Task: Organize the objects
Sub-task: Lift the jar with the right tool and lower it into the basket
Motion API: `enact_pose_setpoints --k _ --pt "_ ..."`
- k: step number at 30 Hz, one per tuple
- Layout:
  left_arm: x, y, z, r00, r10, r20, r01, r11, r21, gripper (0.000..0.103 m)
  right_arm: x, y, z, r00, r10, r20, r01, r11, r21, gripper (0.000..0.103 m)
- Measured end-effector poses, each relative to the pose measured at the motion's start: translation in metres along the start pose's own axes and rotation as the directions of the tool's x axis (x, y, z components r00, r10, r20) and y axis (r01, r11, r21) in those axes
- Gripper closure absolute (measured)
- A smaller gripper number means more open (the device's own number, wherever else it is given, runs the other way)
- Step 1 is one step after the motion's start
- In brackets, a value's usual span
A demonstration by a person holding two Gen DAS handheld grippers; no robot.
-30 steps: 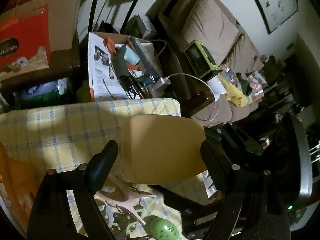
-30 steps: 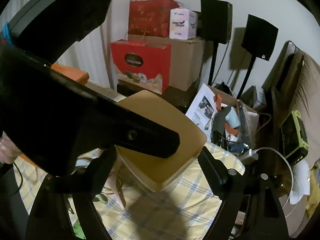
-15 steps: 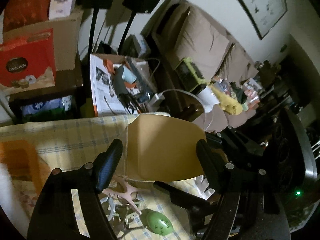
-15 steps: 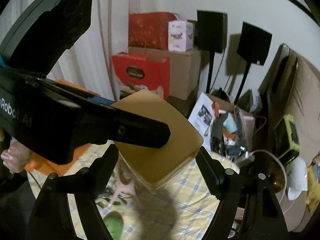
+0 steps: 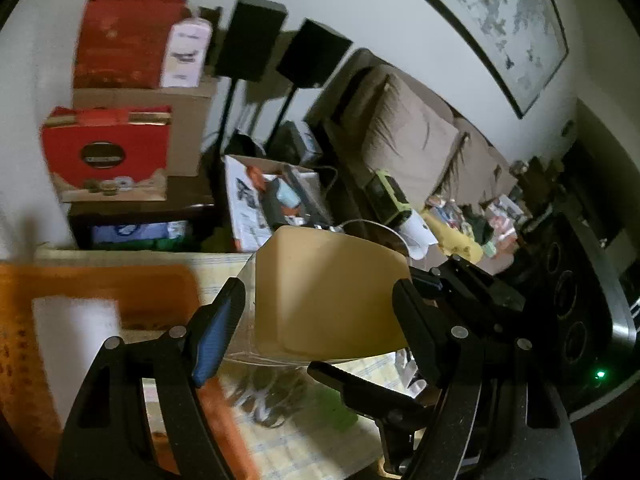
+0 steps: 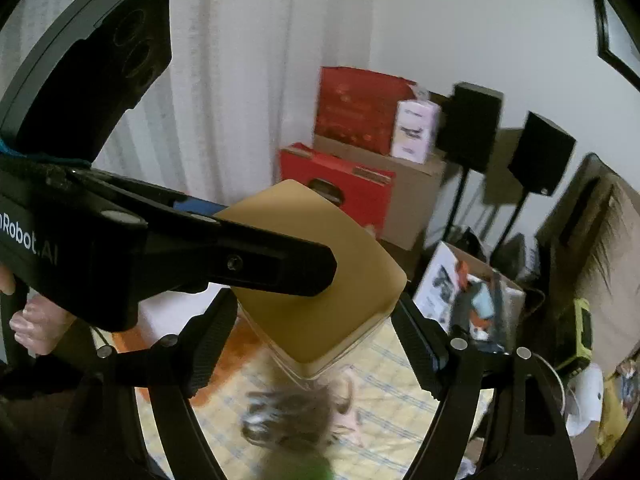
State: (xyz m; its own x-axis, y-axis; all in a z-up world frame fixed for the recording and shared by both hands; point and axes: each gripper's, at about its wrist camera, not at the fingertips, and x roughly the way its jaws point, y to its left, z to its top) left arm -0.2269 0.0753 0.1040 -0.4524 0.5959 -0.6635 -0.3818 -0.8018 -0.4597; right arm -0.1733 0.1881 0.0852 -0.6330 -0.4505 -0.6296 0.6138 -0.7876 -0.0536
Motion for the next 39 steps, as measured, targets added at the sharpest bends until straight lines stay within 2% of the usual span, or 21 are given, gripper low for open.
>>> enact_pose_setpoints --k 9,18,24,26,30,33,36,39 --pt "-0.068 0.058 -0.026 0.995 0.091 0.033 -0.089 0.994 -0.061 0.030 0.033 0.079 0.022 0.995 0.104 -0.006 -0.105 0.994 -0.036 0.022" --pt "-0.123 0.139 -0.050 0.979 0.201 0.032 -0.194 0.969 -0.150 0.030 0.090 0.153 0.044 0.968 0.248 -0.036 -0.249 0.968 -0.035 0.023" --pt "-0.135 0.192 -0.065 0.969 0.247 -0.002 -0.241 0.944 -0.226 0.030 0.137 0.179 0.050 0.933 0.348 -0.088 -0.348 0.937 0.015 0.023" --pt "-0.133 0.206 -0.070 0.967 0.256 -0.022 -0.253 0.936 -0.246 0.030 0.156 0.182 0.049 0.914 0.388 -0.117 -0.385 0.922 0.046 0.023" --pt "-0.122 0.228 -0.077 0.961 0.268 -0.068 -0.276 0.920 -0.278 0.030 0.189 0.179 0.043 0.870 0.462 -0.170 -0.446 0.886 0.128 0.023" --pt "-0.111 0.241 -0.082 0.960 0.264 -0.091 -0.279 0.911 -0.303 0.030 0.204 0.175 0.038 0.848 0.493 -0.194 -0.466 0.868 0.171 0.023" --pt "-0.107 0.253 -0.083 0.964 0.252 -0.082 -0.265 0.904 -0.335 0.029 0.217 0.167 0.038 0.828 0.529 -0.187 -0.489 0.844 0.222 0.025" --pt "-0.102 0.264 -0.076 0.966 0.245 -0.079 -0.257 0.892 -0.373 0.029 0.231 0.154 0.042 0.796 0.578 -0.182 -0.515 0.803 0.299 0.026"
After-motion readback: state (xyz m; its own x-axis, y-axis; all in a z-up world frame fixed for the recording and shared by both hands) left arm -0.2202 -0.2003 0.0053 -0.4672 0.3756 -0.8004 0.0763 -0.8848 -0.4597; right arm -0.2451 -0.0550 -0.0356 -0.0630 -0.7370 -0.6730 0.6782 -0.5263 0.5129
